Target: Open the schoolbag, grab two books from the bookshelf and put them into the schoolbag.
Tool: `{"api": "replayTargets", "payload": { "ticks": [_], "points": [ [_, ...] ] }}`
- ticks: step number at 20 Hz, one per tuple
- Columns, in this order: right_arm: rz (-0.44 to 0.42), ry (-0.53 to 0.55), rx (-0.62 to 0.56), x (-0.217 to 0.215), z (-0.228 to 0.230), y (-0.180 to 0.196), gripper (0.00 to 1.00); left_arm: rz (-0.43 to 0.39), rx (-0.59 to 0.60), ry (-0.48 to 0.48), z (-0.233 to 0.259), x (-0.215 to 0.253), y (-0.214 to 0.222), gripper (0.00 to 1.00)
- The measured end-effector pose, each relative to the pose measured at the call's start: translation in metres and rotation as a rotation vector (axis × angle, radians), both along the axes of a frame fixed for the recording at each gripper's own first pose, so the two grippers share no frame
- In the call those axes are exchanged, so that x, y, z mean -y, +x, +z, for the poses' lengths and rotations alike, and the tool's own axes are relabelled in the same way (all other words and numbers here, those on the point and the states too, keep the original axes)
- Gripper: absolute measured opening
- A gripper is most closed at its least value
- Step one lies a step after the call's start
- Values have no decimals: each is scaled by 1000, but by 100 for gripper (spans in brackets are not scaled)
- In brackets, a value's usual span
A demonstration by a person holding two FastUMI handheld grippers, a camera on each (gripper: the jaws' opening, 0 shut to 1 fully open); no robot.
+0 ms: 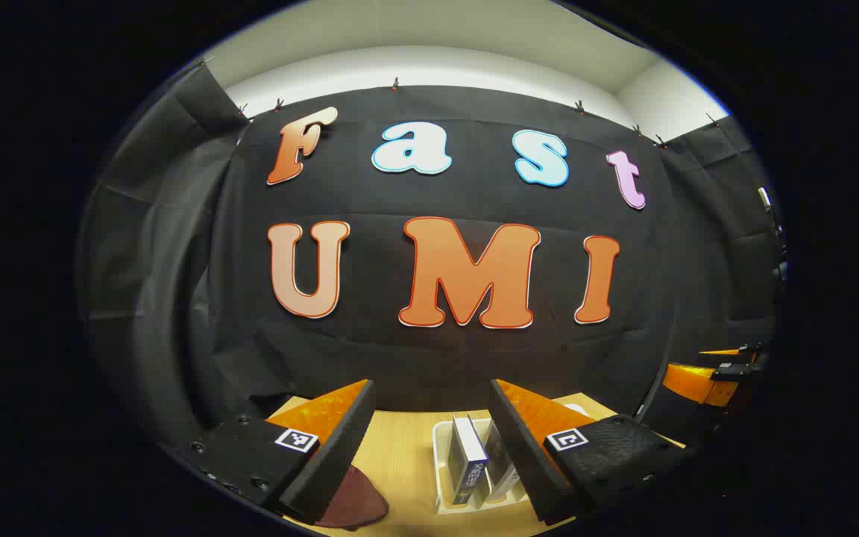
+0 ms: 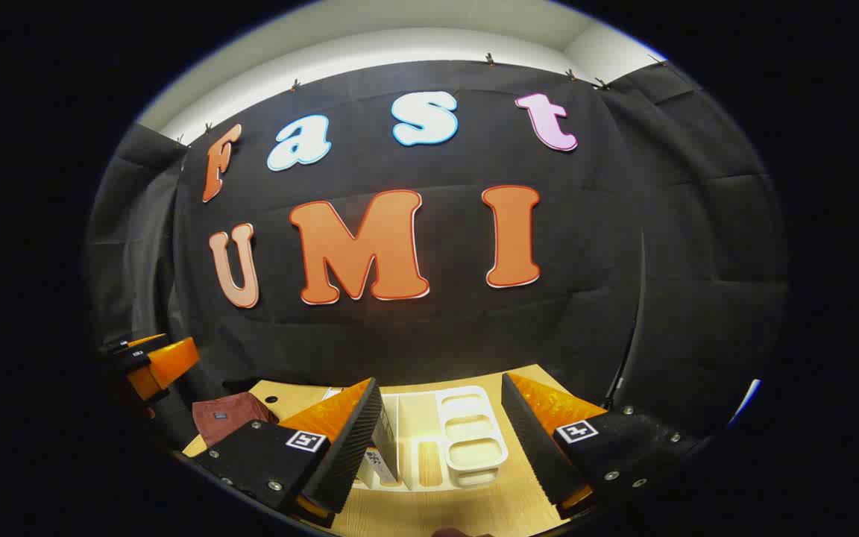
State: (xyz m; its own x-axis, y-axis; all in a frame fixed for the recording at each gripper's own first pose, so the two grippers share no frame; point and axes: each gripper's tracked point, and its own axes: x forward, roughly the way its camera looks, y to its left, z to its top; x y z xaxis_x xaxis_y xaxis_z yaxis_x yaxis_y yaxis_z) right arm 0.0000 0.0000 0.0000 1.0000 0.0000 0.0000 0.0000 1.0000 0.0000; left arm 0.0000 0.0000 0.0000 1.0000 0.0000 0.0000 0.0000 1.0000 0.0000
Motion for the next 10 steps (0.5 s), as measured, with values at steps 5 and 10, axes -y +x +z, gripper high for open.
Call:
{"api": "replayTargets", "payload": {
  "ticks": [5,10],
  "points": [
    [70,-9,26,-10,3,7,96,104,19,29,0,0,5,95],
    [49,-4,42,-25,6,16,96,122,32,39,-5,-15,13,95]
  ]
}}
